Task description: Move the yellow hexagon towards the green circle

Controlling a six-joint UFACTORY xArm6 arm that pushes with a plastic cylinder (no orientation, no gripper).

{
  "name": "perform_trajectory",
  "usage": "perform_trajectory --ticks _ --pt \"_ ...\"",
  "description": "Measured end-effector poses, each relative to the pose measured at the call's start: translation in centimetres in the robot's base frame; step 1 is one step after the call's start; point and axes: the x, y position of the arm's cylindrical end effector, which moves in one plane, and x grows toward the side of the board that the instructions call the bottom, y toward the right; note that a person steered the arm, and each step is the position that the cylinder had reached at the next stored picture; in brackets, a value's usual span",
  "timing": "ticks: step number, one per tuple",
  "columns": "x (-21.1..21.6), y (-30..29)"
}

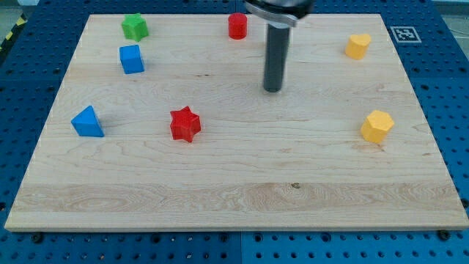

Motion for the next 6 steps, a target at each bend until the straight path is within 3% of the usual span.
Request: perform_trajectory --ticks 3,4,5,6 --pt "1.7 15.2" --pt "6.3 20.2" --pt "11.1 21.3" --pt "12.1 17.9"
